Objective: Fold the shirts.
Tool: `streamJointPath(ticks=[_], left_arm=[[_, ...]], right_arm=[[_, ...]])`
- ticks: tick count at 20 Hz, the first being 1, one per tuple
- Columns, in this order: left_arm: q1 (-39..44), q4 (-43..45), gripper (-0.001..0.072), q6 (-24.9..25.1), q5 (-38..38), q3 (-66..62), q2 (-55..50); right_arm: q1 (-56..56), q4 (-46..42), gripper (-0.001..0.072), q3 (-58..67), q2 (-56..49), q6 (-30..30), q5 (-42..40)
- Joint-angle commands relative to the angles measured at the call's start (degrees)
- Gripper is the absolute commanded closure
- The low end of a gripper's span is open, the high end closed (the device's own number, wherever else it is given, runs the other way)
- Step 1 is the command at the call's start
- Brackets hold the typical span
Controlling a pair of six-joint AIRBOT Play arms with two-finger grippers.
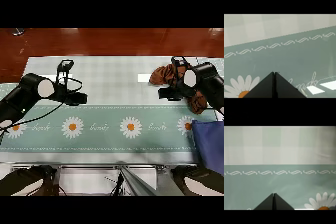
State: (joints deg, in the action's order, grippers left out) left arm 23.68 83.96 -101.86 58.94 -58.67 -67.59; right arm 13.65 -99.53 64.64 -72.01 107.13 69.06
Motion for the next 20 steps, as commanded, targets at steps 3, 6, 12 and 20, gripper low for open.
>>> streamJointPath(ticks=[3,6,12,20], left_arm=[[0.0,0.0,0.0683,0.0,0.0,0.0,0.0],[0.0,0.0,0.0683,0.0,0.0,0.0,0.0],[0.0,0.0,0.0683,0.0,0.0,0.0,0.0],[-0.2,1.1,0.0678,0.9,-8.6,0.0,-1.4]], right_arm=[[0.0,0.0,0.0685,0.0,0.0,0.0,0.0],[0.0,0.0,0.0685,0.0,0.0,0.0,0.0],[0.0,0.0,0.0685,0.0,0.0,0.0,0.0],[0.0,-7.8,0.0574,0.0,0.0,0.1,-17.4]])
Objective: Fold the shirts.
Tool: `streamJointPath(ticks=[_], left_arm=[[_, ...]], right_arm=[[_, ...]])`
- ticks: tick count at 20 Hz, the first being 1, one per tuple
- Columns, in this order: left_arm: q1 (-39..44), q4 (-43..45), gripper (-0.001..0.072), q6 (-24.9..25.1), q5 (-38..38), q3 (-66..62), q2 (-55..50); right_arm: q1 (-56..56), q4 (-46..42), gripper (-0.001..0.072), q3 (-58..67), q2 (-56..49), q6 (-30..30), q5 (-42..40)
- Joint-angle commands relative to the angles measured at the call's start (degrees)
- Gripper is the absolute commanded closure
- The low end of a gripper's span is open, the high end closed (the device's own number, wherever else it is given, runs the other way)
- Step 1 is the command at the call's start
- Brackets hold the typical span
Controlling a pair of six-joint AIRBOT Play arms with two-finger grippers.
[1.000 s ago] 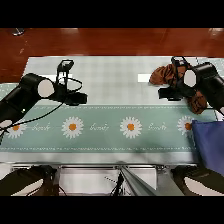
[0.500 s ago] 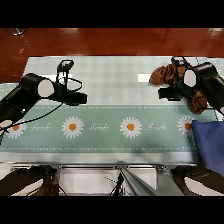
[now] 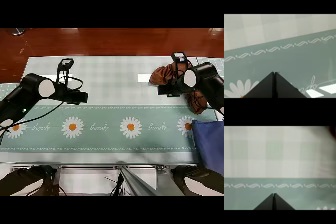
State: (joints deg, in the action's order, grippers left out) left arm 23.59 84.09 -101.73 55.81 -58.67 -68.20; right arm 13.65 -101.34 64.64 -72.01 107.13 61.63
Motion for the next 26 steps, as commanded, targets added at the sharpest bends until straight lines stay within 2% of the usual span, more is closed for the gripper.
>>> streamJointPath(ticks=[1,2,3,5,7,9,12,14,17,18,19,20,21,22,24,26], left_arm=[[-0.1,2.6,0.0557,0.7,-8.5,0.0,-1.4],[-0.2,4.8,0.0269,0.7,-11.0,0.0,-1.9],[-0.5,7.6,0.0004,0.7,-13.1,0.0,-2.3],[-2.4,11.5,0.0001,0.7,-14.8,0.0,-2.5],[-5.2,11.8,0.0001,0.7,-14.6,0.0,-2.5],[-7.9,11.8,0.0001,0.7,-12.6,0.0,-2.6],[-11.1,11.7,0.0002,0.5,-7.4,0.2,-2.7],[-12.0,11.7,0.0002,0.5,-3.3,0.2,-2.9],[-12.2,11.3,0.0002,0.5,0.1,0.2,-3.5],[-12.2,10.5,0.0002,0.5,0.5,0.2,-3.7],[-12.2,10.4,0.0002,0.5,0.9,0.2,-3.9],[-12.3,10.8,0.0002,0.5,1.4,0.1,-3.9],[-13.1,11.8,0.0003,0.6,2.5,-0.3,-3.8],[-14.5,12.4,0.0003,0.6,5.2,-1.3,-3.8],[-18.1,12.1,0.0003,1.1,10.8,-3.5,-3.0],[-21.4,6.8,0.0003,1.2,11.8,-3.2,0.5]], right_arm=[[-0.3,-10.4,0.0228,0.0,-0.1,1.2,-14.0],[-1.2,-13.9,0.0075,0.0,-0.4,3.3,-18.3],[-3.0,-16.7,0.0076,0.0,-0.9,5.2,-22.2],[-8.8,-18.1,0.0076,0.4,-2.7,11.1,-27.1],[-15.5,-16.9,0.0077,1.6,-6.1,15.4,-27.3],[-21.3,-14.0,0.0078,1.9,-10.4,14.8,-27.3],[-26.5,-6.9,0.0084,1.9,-16.0,6.7,-27.5],[-29.2,-2.1,0.0085,1.9,-18.7,6.4,-26.4],[-31.1,5.8,0.0106,1.9,-21.4,4.8,-20.5],[-31.0,7.7,0.0226,1.9,-21.4,2.4,-18.4],[-31.0,10.9,0.0544,2.7,-21.1,-1.7,-15.7],[-31.0,15.6,0.0685,4.4,-20.4,-7.7,-13.2],[-31.0,20.8,0.0685,7.1,-19.1,-14.3,-10.6],[-31.0,24.3,0.0685,10.7,-17.2,-17.7,-8.2],[-30.7,27.6,0.0685,18.0,-12.1,-18.3,-6.7],[-29.4,29.5,0.0685,25.2,-6.1,-19.1,-6.6]])
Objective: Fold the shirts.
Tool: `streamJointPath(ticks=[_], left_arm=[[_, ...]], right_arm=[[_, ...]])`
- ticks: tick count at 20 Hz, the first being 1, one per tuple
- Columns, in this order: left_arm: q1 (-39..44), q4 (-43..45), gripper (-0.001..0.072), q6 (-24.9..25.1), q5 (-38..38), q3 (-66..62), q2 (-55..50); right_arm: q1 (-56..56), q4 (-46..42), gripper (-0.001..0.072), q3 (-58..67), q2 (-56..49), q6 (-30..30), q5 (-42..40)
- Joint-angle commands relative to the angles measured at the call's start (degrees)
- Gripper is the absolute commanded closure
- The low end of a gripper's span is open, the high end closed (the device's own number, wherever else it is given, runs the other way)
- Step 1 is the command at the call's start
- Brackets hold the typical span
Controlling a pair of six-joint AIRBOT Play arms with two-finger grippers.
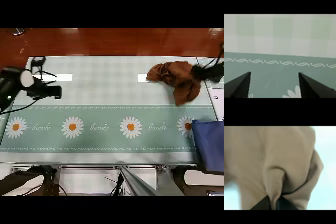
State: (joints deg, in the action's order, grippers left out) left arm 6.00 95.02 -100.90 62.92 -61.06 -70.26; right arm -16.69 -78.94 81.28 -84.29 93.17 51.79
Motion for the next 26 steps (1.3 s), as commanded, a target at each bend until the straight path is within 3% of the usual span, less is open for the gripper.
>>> streamJointPath(ticks=[1,5,11,15,18,20,22,26], left_arm=[[-4.9,-8.1,0.0003,0.9,4.6,0.2,5.4],[-4.7,-22.5,0.0003,10.1,1.1,8.7,20.0],[-1.0,-24.4,0.0003,10.4,0.8,18.7,35.3],[1.5,-25.0,0.0003,10.2,1.2,19.8,35.6],[2.2,-25.2,0.0003,10.2,1.1,19.8,34.9],[2.3,-25.2,0.0003,10.3,0.8,19.8,34.6],[2.2,-25.2,0.0003,10.3,0.5,19.8,34.4],[2.3,-25.2,0.0003,10.3,-3.1,20.0,33.5]], right_arm=[[2.1,7.4,0.0685,11.0,9.1,-5.6,3.0],[8.5,6.6,0.0685,19.7,18.7,-7.9,2.5],[19.1,6.4,0.0685,28.3,25.9,-11.5,4.1],[28.3,6.4,0.0685,27.8,26.4,-12.3,18.1],[36.7,6.4,0.0685,20.6,24.0,-11.4,29.5],[42.8,6.4,0.0685,10.1,22.5,-9.4,25.7],[48.6,7.3,0.0685,-0.7,19.6,-5.4,15.6],[58.1,17.4,0.0685,-10.3,6.3,-1.8,-2.3]])
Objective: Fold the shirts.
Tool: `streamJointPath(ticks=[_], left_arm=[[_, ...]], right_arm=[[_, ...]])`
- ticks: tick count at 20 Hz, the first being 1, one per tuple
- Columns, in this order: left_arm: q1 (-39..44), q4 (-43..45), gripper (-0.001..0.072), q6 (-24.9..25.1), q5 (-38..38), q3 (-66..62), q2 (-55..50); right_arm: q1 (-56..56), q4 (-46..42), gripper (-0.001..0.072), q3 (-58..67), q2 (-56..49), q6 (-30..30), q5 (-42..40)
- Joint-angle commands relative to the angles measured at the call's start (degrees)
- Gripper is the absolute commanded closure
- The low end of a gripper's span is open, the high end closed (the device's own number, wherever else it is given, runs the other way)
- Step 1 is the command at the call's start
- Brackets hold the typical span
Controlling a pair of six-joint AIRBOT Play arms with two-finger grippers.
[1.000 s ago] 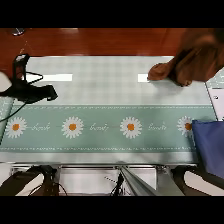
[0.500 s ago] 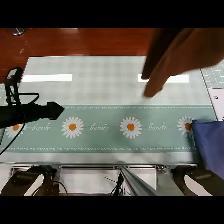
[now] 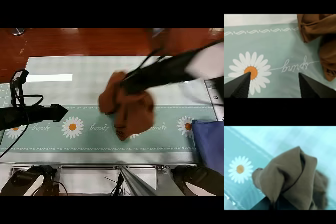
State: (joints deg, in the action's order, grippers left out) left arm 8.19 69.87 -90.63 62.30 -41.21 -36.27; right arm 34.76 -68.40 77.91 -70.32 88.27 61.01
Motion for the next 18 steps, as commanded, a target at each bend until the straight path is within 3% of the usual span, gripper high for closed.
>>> streamJointPath(ticks=[1,2,3,4,7,9,12,14,16,18], left_arm=[[0.0,0.0,0.0003,0.0,-3.0,0.2,-0.9],[0.0,0.0,0.0003,0.0,-3.3,0.2,-1.3],[0.1,-0.1,0.0003,0.0,-3.2,0.2,-1.6],[0.1,-0.1,0.0002,0.0,-3.1,0.2,-1.9],[0.1,-0.1,0.0003,0.0,0.4,0.2,-2.4],[0.1,-0.1,0.0002,0.0,6.9,0.2,-2.4],[0.1,-0.1,0.0003,0.0,16.3,2.1,-2.3],[0.0,-1.7,0.0003,0.0,16.7,8.0,-2.4],[0.1,-10.5,0.0003,1.2,14.0,15.8,-2.7],[0.1,-24.1,0.0003,8.0,8.4,23.2,-2.7]], right_arm=[[8.3,10.6,0.0684,-7.0,-11.6,3.1,-13.9],[9.2,15.0,0.0596,-7.0,-14.4,3.0,-15.8],[9.3,19.0,0.0220,-6.8,-16.4,2.5,-16.3],[8.7,20.5,0.0085,-6.6,-17.2,0.7,-15.8],[0.2,18.2,0.0084,-4.1,-14.3,0.3,-7.1],[-10.6,14.7,0.0085,-3.6,-8.2,0.1,-0.9],[-26.6,2.2,0.0086,-5.6,1.9,1.2,7.6],[-35.3,-2.7,0.0093,-13.3,8.7,1.3,9.2],[-41.7,0.0,0.0094,-25.7,15.2,1.3,7.3],[-43.9,6.8,0.0094,-38.8,20.8,-0.2,3.4]])
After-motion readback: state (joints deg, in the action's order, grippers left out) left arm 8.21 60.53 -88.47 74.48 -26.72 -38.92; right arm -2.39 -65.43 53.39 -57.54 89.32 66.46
